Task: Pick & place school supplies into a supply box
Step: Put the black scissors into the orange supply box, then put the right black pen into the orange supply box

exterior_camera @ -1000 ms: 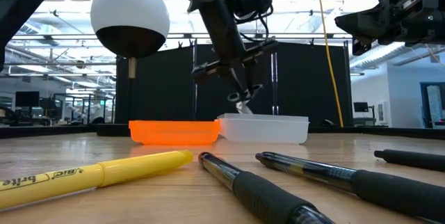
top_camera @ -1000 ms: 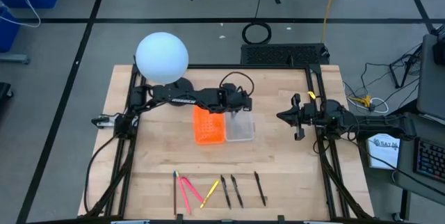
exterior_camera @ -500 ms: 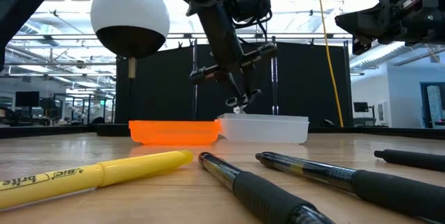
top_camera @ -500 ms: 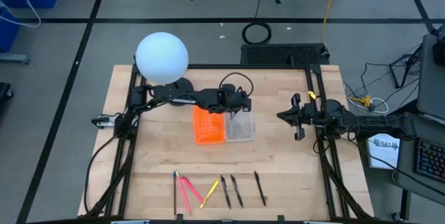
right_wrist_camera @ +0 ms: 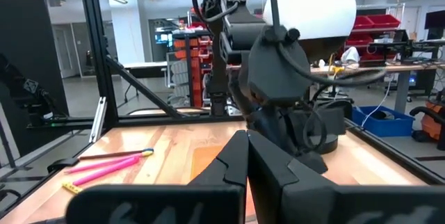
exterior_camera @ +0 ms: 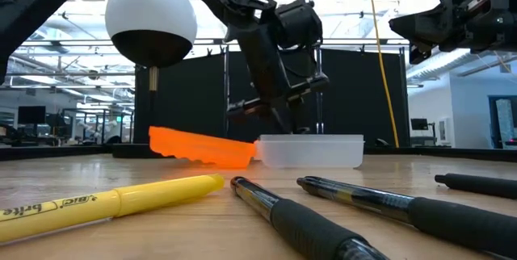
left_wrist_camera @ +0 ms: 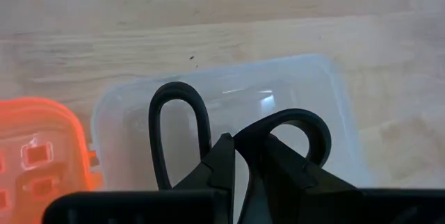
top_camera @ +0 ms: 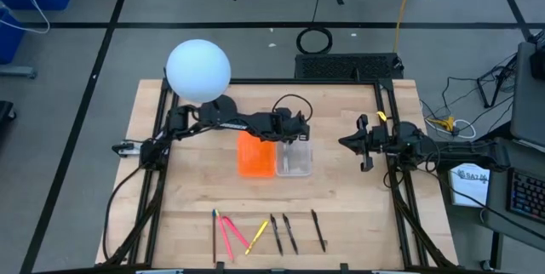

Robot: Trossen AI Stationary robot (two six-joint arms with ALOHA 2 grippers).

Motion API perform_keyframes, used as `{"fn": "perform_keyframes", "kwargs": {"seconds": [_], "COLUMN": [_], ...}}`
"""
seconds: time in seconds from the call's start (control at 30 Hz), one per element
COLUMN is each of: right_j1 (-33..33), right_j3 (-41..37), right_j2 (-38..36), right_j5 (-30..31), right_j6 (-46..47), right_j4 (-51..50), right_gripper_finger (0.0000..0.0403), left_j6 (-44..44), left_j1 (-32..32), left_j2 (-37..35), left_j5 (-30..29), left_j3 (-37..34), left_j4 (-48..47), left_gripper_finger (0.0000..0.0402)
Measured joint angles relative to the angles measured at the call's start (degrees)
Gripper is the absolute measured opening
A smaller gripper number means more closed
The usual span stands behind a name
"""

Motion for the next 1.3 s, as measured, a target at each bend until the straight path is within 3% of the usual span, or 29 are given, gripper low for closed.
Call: {"fn": "perform_keyframes", "kwargs": {"seconds": [0.23,0.47,0.53,0.67,0.73,0.83,0.93,1.1,1.17,1.3], "right_j1": [0.01,0.01,0.01,0.00,0.00,0.00,0.00,0.00,0.00,0.00], "right_j3": [0.02,0.02,0.02,0.02,0.02,0.02,0.02,0.02,0.02,0.02], "right_j2": [0.20,0.20,0.20,0.22,0.24,0.25,0.26,0.26,0.24,0.24], "right_j5": [-0.01,0.00,-0.02,-0.02,-0.04,-0.04,-0.02,-0.02,-0.02,0.02], "right_j6": [0.01,0.01,0.02,0.02,0.13,0.03,-0.73,-3.01,-2.29,-1.31], "right_j4": [-0.02,-0.07,-0.08,-0.21,-0.48,-1.12,-3.16,-5.48,-5.27,-4.83], "right_gripper_finger": [0.0000,0.0000,0.0000,0.0000,0.0000,0.0000,0.0000,0.0000,0.0000,0.0000], "left_j6": [-0.56,3.73,7.42,16.18,17.20,17.52,16.93,15.41,16.96,23.17], "left_j1": [0.00,-0.22,-0.26,-0.88,-2.71,-6.61,-11.51,-21.07,-24.70,-30.17], "left_j2": [0.00,-1.39,-3.93,-12.39,-17.51,-26.45,-35.90,-45.87,-48.22,-53.08], "left_j5": [0.61,3.77,6.43,17.90,18.64,11.56,-1.50,-19.96,-23.68,-22.65], "left_j3": [0.00,-0.04,0.05,0.48,0.48,0.48,0.53,0.36,-1.08,-8.84], "left_j4": [0.55,0.72,0.32,-4.77,-9.99,-18.30,-27.89,-42.27,-45.60,-44.42], "left_gripper_finger": [0.0145,0.0174,0.0175,0.0176,0.0176,0.0175,0.0154,0.0050,0.0014,0.0009]}}
